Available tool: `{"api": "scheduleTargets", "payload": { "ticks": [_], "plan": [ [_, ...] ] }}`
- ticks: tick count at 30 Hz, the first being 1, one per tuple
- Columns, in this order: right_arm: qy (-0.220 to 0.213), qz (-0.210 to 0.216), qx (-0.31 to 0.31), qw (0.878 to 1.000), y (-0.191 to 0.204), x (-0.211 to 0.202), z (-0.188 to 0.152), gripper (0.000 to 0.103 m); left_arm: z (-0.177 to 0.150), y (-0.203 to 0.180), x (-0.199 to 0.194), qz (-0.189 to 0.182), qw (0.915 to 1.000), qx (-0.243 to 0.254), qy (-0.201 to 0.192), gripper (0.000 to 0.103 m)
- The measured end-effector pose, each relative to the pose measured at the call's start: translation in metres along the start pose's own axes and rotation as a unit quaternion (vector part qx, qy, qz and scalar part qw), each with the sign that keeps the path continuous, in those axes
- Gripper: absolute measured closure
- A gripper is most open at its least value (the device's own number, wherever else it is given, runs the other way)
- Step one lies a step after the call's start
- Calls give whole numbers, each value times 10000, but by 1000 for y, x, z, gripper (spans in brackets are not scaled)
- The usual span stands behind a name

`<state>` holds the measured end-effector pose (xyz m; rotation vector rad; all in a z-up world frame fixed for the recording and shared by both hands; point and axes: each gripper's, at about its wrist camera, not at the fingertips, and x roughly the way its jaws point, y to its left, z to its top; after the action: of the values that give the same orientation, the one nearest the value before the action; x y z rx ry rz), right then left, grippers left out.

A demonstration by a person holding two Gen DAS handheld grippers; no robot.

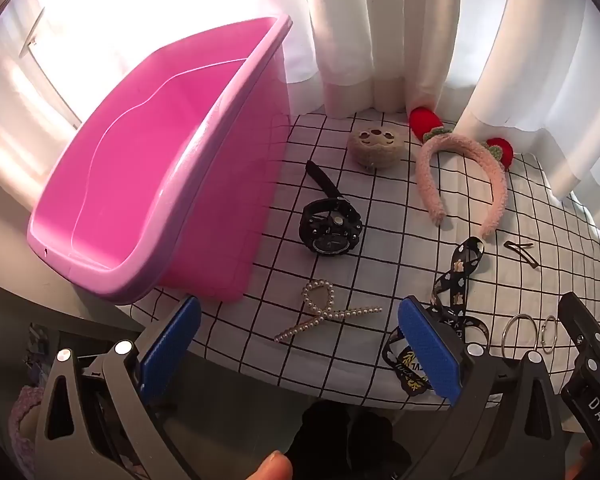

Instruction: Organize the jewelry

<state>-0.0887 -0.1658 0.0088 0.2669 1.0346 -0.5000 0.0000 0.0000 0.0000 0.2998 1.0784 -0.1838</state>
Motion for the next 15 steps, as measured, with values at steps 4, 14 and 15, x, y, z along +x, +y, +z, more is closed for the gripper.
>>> {"api": "scheduleTargets", "payload": {
  "ticks": [4, 14, 15],
  "plan": [
    [-2, 29, 11, 10000, 0, 0, 1, 13, 0, 0, 0, -25, 10000, -1, 31, 6],
    [-20, 28, 12, 10000, -1, -1, 1, 12, -2, 4, -3, 22, 10000, 2, -5, 6],
    [-20, 23, 8, 10000, -1, 0, 1, 13, -3, 5, -4, 17, 10000, 2, -9, 6]
  ]
}}
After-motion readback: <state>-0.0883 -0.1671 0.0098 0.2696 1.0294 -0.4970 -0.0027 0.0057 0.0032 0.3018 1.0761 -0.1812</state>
